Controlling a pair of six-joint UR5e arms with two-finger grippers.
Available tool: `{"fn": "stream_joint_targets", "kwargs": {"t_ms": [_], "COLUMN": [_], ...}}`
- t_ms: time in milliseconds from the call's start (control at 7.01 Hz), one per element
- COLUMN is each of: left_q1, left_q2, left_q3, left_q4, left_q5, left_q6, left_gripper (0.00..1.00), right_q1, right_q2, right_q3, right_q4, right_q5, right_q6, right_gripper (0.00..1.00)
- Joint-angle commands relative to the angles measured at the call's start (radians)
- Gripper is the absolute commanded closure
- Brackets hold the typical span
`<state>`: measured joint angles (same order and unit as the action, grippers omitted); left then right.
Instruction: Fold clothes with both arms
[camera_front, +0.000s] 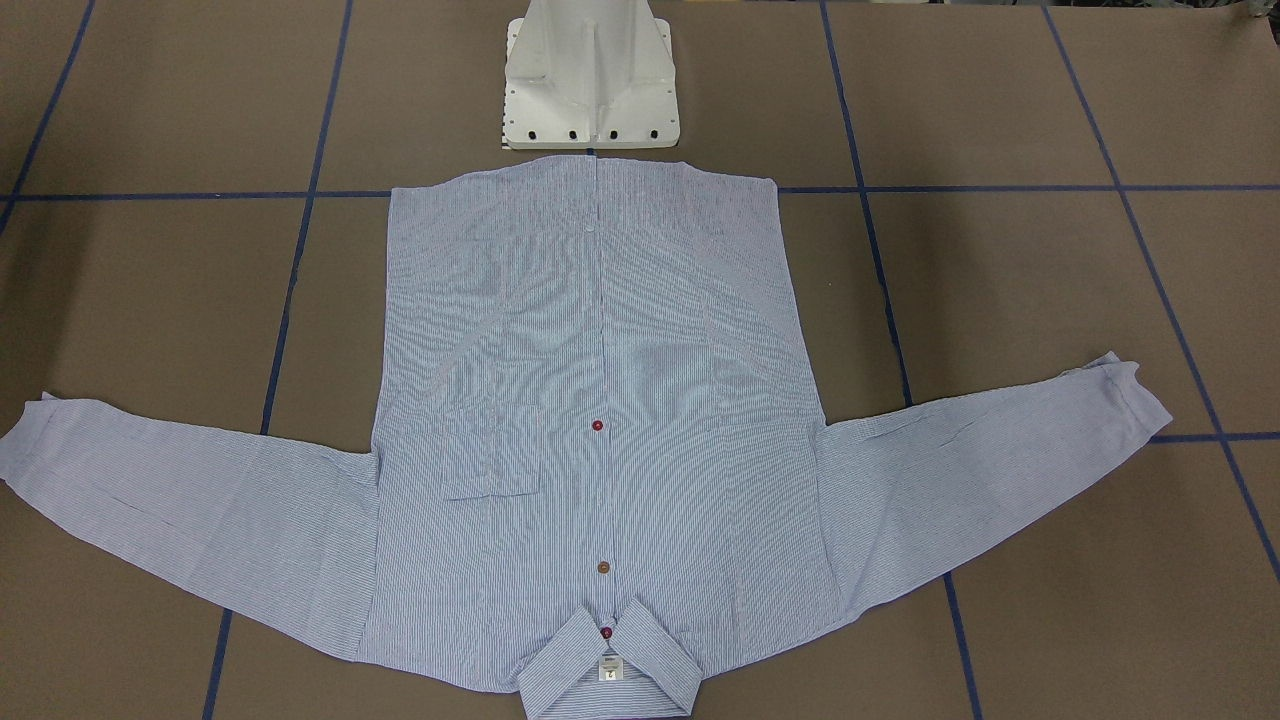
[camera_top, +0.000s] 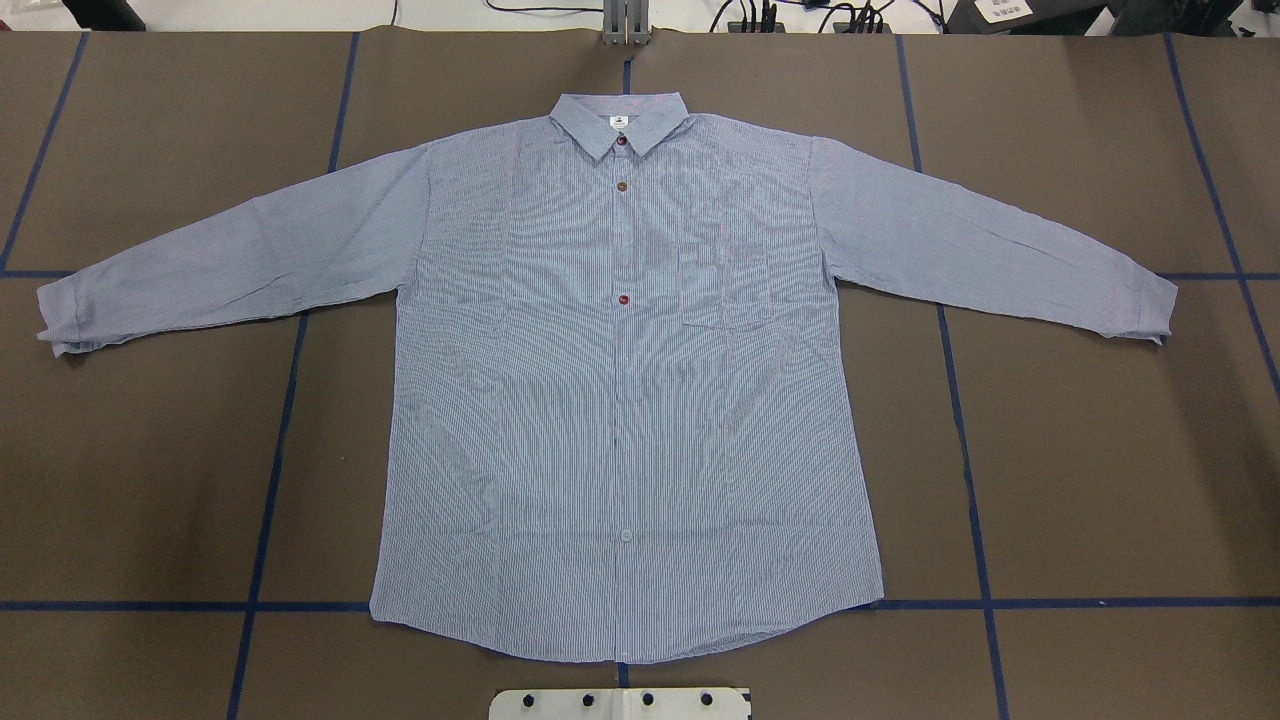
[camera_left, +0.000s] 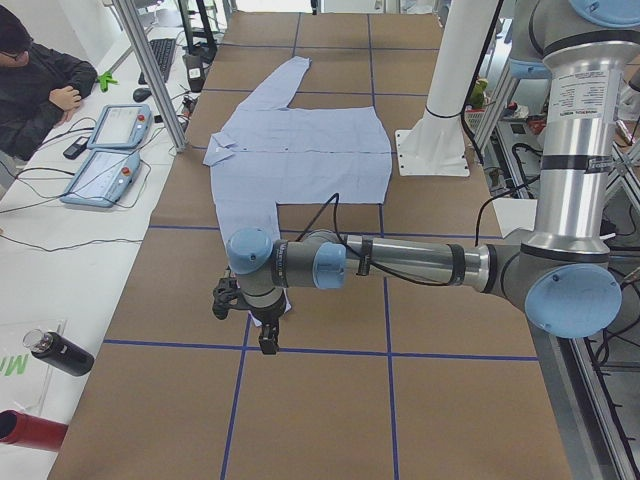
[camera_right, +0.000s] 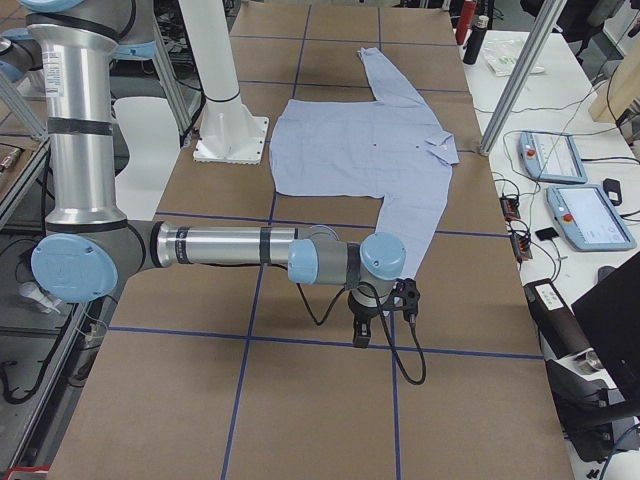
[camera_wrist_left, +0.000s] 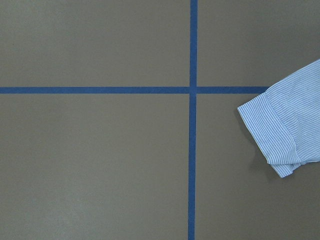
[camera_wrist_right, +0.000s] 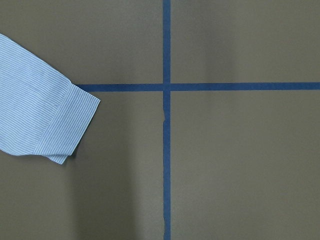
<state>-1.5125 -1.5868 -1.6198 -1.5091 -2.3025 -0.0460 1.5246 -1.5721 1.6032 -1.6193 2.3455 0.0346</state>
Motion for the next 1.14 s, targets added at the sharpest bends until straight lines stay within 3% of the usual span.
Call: {"fn": "stream_joint_targets", "kwargs": {"t_ms": [0,713,998], "left_q1": [0.001,0.003,0.002], "left_q2": [0.001,-0.062,-0.064], "left_q3": [0.000,-0.038,-0.086], "left_q4": [-0.005,-0.019,-0.093], "left_q5": [-0.002,-0.012,-0.018], "left_q6": [0.000,-0.003,-0.005], "left_gripper": [0.01,0.01,0.01], "right_q1": [0.000,-0.001,-0.008], "right_q2": [0.006,0.009,0.017], "right_q3": [0.007,0.009,0.024], "right_q4": [0.001,0.006,0.006], "right_q5": [0.002,0.009,0.014], "right_q6": [0.001,0.001,0.001], "right_gripper": [0.00,0.00,0.00]}}
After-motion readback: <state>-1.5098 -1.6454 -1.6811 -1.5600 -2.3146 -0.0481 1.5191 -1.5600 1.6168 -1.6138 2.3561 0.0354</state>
